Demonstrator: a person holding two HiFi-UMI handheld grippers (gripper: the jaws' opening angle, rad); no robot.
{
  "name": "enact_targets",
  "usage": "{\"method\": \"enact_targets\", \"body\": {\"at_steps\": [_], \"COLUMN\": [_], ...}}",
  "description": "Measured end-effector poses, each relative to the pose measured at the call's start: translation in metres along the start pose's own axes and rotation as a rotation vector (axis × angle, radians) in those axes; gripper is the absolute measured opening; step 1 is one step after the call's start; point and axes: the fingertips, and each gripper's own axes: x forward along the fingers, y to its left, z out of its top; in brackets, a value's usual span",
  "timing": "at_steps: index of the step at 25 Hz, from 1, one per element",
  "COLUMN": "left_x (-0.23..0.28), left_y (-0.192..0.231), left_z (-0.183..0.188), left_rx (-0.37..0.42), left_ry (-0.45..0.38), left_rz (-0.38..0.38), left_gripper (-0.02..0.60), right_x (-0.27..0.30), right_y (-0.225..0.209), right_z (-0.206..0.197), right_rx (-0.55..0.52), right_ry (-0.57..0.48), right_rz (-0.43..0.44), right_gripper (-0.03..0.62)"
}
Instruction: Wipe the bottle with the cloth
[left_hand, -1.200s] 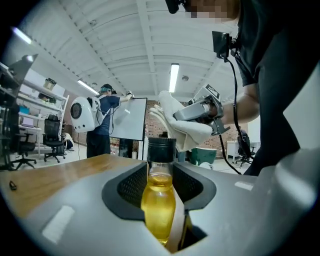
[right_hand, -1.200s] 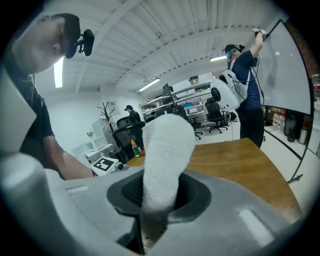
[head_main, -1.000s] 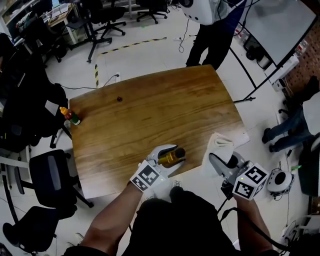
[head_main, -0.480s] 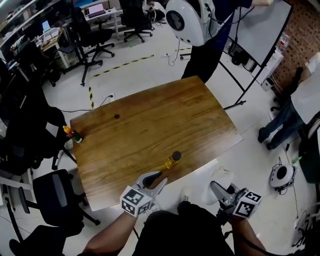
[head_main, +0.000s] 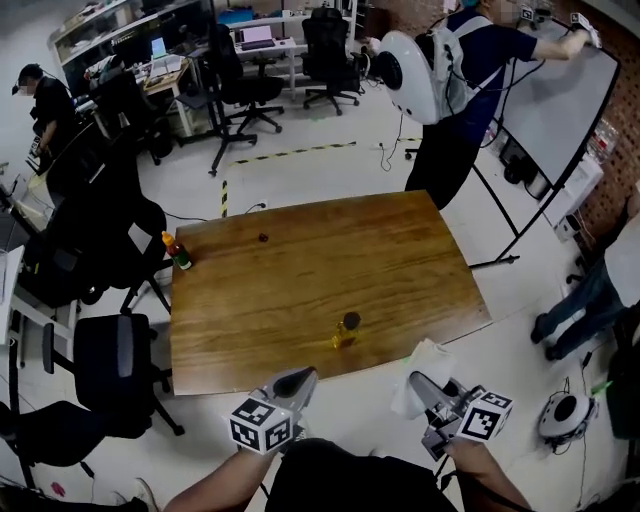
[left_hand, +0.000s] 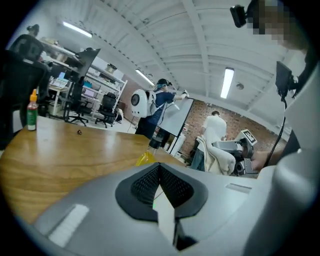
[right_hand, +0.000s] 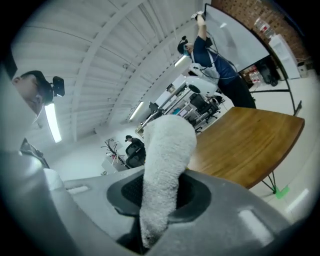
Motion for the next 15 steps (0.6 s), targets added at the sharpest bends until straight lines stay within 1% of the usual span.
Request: {"method": "enact_targets", "body": {"at_steps": [3,5,6,10,11,12,15], "left_x": [-0.004,-0.006,-0.006,-0.007,-0.009,-0.011,-0.023], "left_y": [-0.025,-0.048,-0.060,-0.111,-0.122,-0.132,-0.153], "left_z": [-0.010,-0.018,-0.023,-0.050,-0.056,-0.064,-0.092], "left_rx": [-0.123,-0.180,-0.195,-0.230,-0.242,-0.253,-0.277], "left_ry": [-0.099,-0.142,-0.150,-0.144,-0.145,-0.147,-0.141], "left_rz": [0.040,0.059,0.068,0.125,0.142,0.161,0.217], "left_gripper": [0.012,0.012,0.012,0.012,0.012,0.012,0.012], "right_x": [-0.021,-0.043,-0.054,-0.099,-0.108,-0.115,-0.132], "right_y": [0.000,-0.006,-0.011,-0.022,-0.024,-0.027,-0.030], "right_z": [-0.012,-0.024,-0.029,-0.040,-0.043,-0.046,-0.065], "right_rx": [-0.089,-0.123,-0.114,0.028,0.039,0.030,-0.047], "right_ry": [0.094,0.137,0.150,0.169,0.178,0.189,0.238], "right_rz": [0.041,0.056,0.066,0.160,0.177,0.186,0.188], "right_gripper": [0.072,0.072,0.072,0.072,0.072,0.072,0.072]}}
